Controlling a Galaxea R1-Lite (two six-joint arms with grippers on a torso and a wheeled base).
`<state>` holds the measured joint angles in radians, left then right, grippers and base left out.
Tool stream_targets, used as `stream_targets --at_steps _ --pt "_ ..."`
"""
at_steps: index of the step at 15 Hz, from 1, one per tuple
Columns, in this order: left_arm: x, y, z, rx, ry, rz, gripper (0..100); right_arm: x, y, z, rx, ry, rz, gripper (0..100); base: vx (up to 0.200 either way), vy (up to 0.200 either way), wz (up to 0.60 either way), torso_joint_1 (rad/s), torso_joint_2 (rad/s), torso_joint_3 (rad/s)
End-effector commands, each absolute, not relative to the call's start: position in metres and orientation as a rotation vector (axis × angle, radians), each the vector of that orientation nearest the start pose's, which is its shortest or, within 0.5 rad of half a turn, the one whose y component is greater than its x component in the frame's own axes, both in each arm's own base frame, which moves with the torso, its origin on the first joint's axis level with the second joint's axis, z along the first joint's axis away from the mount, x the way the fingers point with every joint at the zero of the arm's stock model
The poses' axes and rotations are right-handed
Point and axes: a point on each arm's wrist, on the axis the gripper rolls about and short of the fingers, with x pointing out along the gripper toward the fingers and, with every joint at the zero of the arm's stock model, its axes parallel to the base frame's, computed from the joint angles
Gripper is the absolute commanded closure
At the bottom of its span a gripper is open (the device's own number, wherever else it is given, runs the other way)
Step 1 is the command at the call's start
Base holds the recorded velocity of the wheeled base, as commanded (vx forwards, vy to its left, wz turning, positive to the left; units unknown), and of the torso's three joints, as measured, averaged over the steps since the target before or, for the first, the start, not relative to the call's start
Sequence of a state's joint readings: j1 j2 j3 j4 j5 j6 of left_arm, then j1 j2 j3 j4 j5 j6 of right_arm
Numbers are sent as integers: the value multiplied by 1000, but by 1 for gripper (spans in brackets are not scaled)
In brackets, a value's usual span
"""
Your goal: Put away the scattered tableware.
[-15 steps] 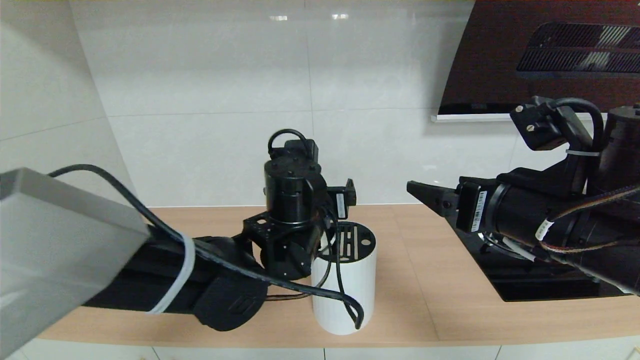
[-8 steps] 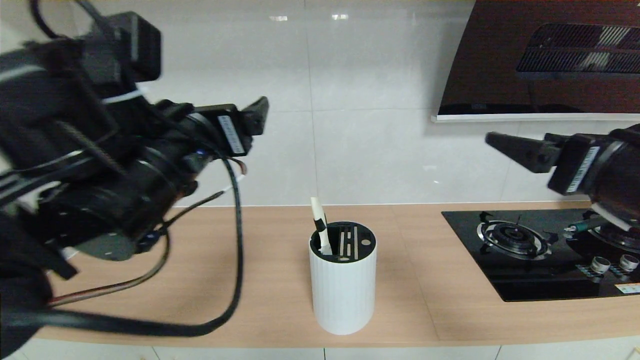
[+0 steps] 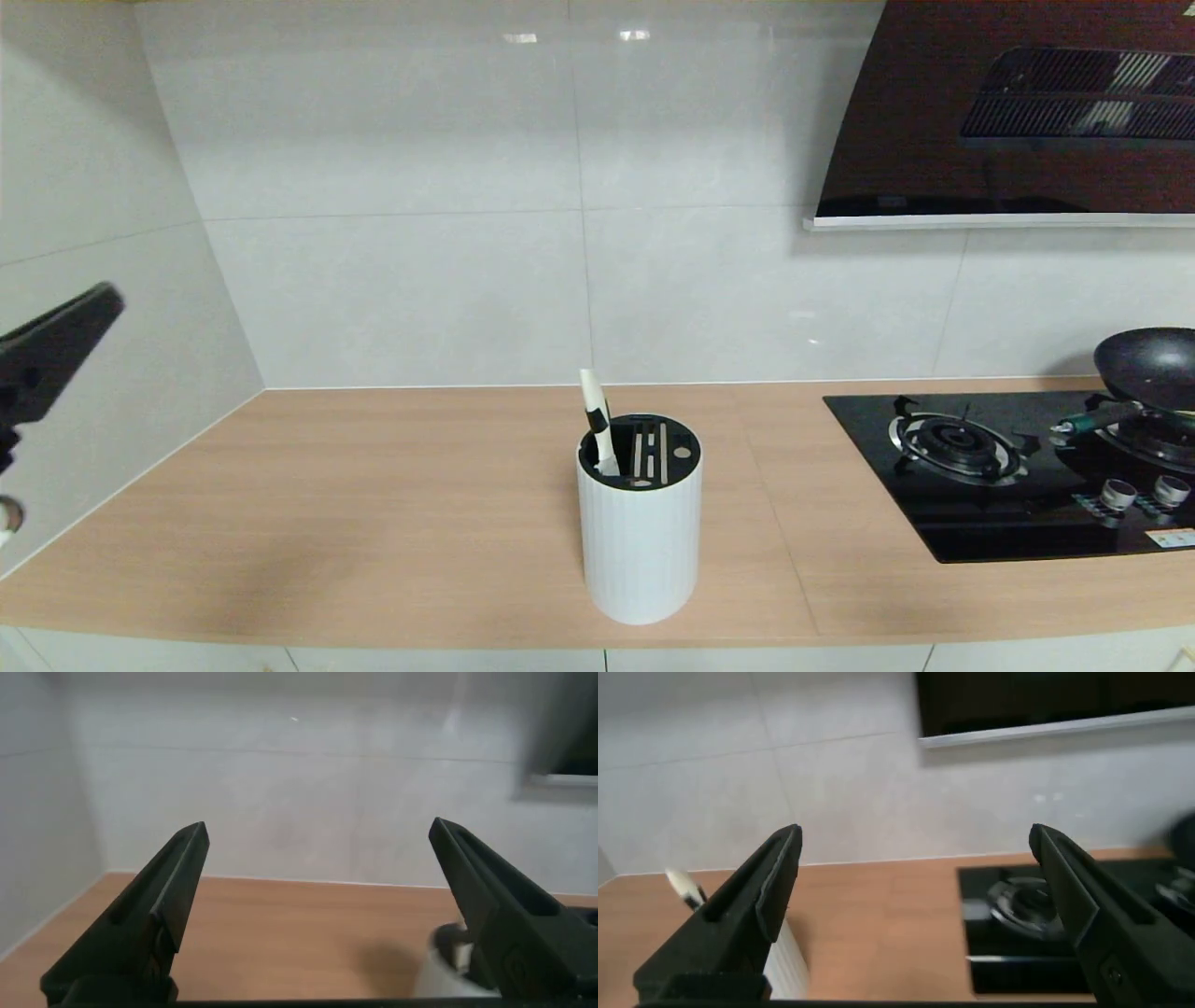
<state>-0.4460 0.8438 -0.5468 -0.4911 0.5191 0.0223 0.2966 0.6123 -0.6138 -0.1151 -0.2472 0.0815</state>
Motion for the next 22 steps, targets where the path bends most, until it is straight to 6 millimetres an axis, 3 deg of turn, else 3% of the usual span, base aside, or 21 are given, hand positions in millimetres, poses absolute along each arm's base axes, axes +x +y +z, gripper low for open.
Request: stream_targets --at_steps 1,2,3,4,5,7,9,13,15,16,19,22 --pt "12 7 249 -87 -263 189 0 -36 -14 233 110 -194 6 0 0 0 0 0 0 0" --pt "-14 14 236 -69 -255 221 0 -54 -16 222 106 -209 -38 0 0 0 0 0 0 0" --pt "-27 15 228 -67 -254 235 0 -64 -16 214 96 -214 -63 0 0 0 0 0 0 0" --pt "-27 15 228 -67 -254 235 0 -64 -16 214 96 -214 -63 0 0 0 0 0 0 0" --pt "-48 14 212 -68 -261 297 0 -76 -15 196 59 -194 -106 0 0 0 0 0 0 0" --pt "-62 11 204 -66 -306 338 0 -75 -14 195 63 -194 -158 0 0 0 0 0 0 0" --pt "-69 7 192 -58 -326 392 0 -79 -6 181 44 -205 -210 0 0 0 0 0 0 0" --pt "-59 7 169 -89 -262 463 0 -70 -5 156 30 -153 -207 0 0 0 0 0 0 0" --pt "-50 9 139 -22 -184 439 0 -59 -5 139 25 -95 -209 0 0 0 0 0 0 0" --pt "-41 9 118 24 -127 403 0 -50 -5 128 24 -89 -205 0 0 0 0 0 0 0" --pt "-25 5 91 55 -117 232 0 -28 -3 96 10 -114 -130 0 0 0 0 0 0 0" --pt "-23 2 82 66 -56 115 0 -23 -3 82 -10 -60 -117 0 0 0 0 0 0 0"
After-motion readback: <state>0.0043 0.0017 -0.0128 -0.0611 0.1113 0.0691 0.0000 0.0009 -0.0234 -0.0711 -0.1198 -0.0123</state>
